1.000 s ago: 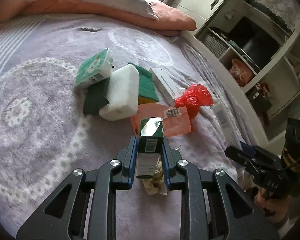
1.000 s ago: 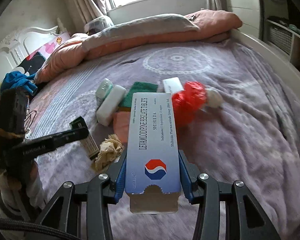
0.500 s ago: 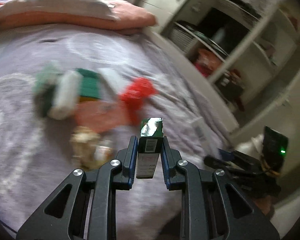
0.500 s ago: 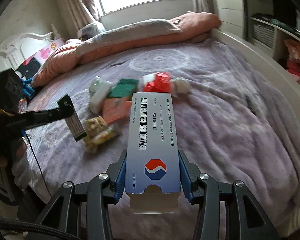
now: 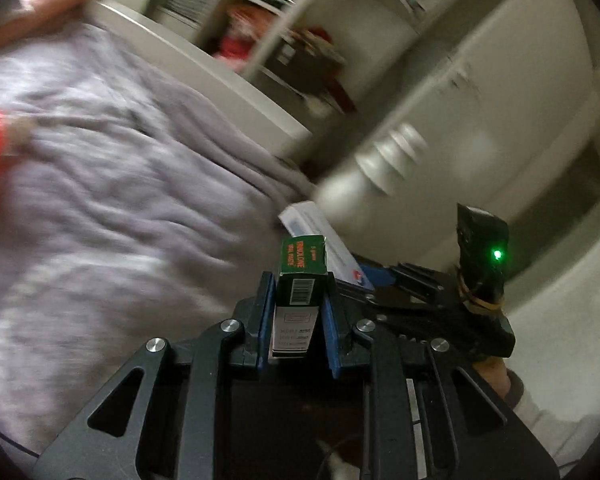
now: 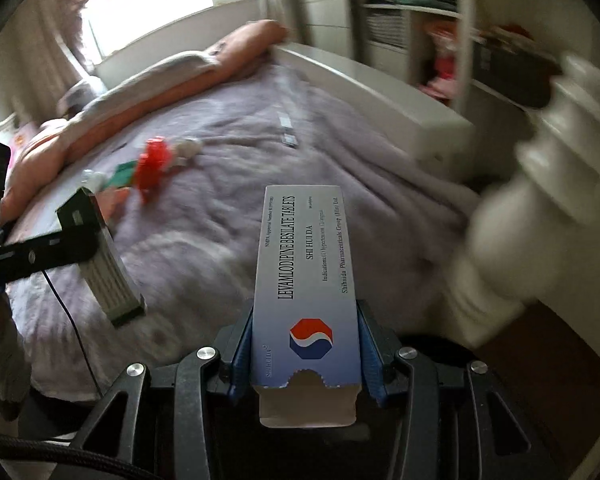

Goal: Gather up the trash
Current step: 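Carry both boxes to the black bin and open both tools, then bring both open tools back over the trash pile, then grasp the crumpled beige paper with the left tool while the right grasps the snack bar wrapper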

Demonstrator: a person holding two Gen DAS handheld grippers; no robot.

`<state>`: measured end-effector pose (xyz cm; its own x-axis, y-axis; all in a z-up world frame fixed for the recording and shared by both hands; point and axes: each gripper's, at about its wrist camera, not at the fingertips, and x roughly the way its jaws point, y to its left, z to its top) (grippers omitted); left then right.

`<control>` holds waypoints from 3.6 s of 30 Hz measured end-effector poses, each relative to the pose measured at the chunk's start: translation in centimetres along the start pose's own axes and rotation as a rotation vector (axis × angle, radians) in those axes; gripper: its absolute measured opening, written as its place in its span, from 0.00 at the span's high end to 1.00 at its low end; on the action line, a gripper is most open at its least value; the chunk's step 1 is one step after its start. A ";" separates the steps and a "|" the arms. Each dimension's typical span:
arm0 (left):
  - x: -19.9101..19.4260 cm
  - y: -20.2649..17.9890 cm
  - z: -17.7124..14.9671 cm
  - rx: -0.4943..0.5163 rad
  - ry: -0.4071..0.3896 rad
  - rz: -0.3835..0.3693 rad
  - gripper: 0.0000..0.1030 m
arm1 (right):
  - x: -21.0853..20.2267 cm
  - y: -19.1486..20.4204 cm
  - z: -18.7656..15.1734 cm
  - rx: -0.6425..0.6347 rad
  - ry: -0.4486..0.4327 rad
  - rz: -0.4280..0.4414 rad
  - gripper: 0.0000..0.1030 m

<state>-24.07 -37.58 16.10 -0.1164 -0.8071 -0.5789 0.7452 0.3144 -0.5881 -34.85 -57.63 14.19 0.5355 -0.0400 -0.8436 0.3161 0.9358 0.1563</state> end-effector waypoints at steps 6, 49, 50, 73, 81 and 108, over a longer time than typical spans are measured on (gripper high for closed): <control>6.2 -3.1 -1.3 0.031 0.103 -0.055 0.81 | -1.1 -4.3 -2.9 0.077 0.029 -0.051 0.57; -6.5 12.1 -3.2 -0.142 -0.202 0.706 0.51 | 5.2 9.3 5.2 -0.077 -0.030 0.158 0.46; -7.1 12.5 -3.4 -0.149 -0.208 0.726 0.51 | 5.6 10.0 5.5 -0.083 -0.024 0.171 0.46; -17.0 21.9 -8.1 -0.350 -0.260 0.818 0.51 | 15.4 25.6 9.9 -0.290 0.064 0.277 0.40; -14.0 24.8 -5.6 -0.379 -0.228 0.730 0.51 | 16.8 26.5 10.3 -0.262 0.107 0.312 0.40; -18.5 21.9 -9.1 -0.322 -0.268 0.793 0.79 | 19.2 34.2 7.1 -0.347 0.150 0.382 0.80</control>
<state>-11.55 -11.19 8.77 0.5422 -0.3698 -0.7545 0.3164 0.9217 -0.2244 -8.22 -28.92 6.96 0.4362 0.3524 -0.8280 -0.1700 0.9358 0.3087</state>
